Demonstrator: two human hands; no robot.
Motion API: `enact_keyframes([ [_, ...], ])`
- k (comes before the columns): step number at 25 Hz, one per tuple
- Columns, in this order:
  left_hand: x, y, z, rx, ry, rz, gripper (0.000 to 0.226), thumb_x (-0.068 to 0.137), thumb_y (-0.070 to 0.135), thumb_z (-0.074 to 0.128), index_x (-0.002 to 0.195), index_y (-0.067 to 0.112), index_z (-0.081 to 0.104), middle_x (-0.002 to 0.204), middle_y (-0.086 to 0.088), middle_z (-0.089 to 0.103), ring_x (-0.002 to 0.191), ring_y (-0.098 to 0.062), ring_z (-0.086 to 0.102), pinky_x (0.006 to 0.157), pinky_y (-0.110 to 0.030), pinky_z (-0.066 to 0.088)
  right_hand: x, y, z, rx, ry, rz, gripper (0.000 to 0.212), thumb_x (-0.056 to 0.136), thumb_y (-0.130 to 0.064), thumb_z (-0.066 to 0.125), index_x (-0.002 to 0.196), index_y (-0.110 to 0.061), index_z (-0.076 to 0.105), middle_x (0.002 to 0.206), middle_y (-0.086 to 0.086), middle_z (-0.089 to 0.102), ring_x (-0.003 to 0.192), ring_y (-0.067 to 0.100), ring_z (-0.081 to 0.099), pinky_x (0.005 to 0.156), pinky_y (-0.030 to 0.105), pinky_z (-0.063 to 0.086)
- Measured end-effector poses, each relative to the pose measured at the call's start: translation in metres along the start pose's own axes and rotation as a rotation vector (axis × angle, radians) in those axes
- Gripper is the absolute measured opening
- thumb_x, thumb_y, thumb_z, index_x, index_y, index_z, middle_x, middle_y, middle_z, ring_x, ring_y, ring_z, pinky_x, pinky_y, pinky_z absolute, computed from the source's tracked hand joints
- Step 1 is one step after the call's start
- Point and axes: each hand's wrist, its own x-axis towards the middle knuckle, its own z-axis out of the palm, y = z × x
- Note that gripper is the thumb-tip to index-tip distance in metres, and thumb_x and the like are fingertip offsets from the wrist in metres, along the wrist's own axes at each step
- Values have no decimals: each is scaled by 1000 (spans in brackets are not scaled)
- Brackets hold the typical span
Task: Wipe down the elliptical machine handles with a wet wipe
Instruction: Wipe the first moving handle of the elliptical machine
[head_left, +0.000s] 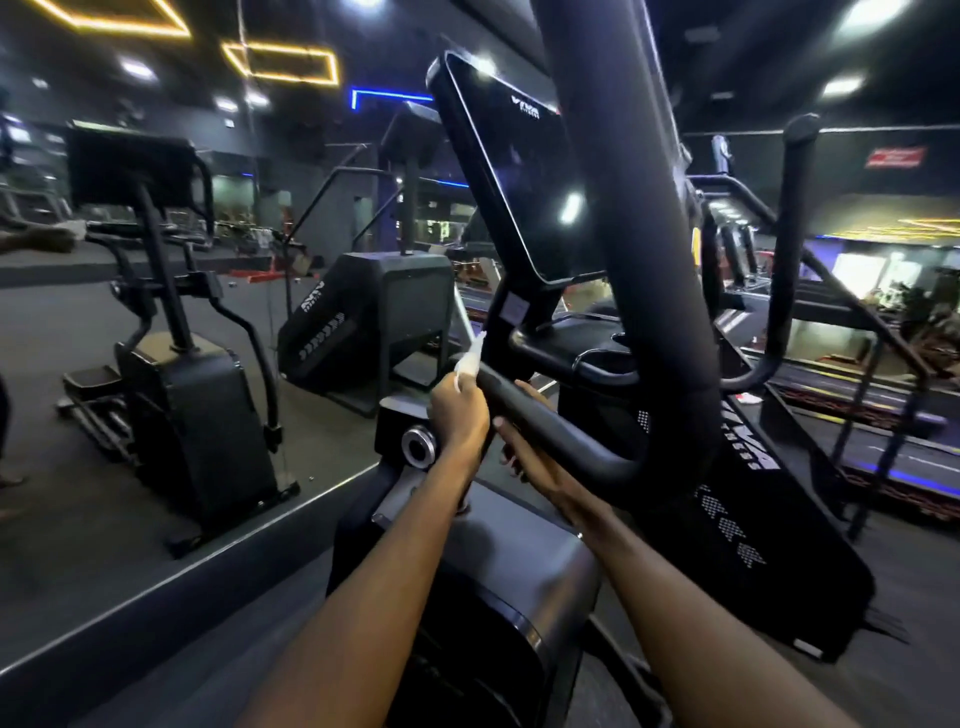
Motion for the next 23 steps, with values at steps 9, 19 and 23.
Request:
enact_keyframes([
  [9, -141, 63, -7, -100, -127, 189, 35, 76, 30, 45, 44, 17, 51, 49, -9, 43, 56, -23, 39, 57, -34, 27, -145, -127, -48, 225, 143, 19, 22, 92, 4, 50, 82, -8, 65, 61, 8, 65, 48, 22, 54, 42, 22, 38],
  [19, -245, 112, -20, -596, -89, 28, 34, 103, 26, 40, 93, 7, 67, 86, -11, 64, 85, -24, 57, 76, -33, 47, -205, -174, -53, 506, 189, -109, 28, 91, 0, 37, 89, -5, 65, 66, 6, 66, 48, 15, 54, 49, 20, 38],
  [23, -240, 158, -31, -586, -90, -58, 57, 102, 53, 30, 101, 11, 70, 95, -9, 71, 85, -23, 67, 85, -34, 51, -215, -217, -59, 678, 194, -170, 36, 99, -21, 35, 74, -16, 61, 53, -7, 64, 55, 14, 54, 47, 21, 38],
])
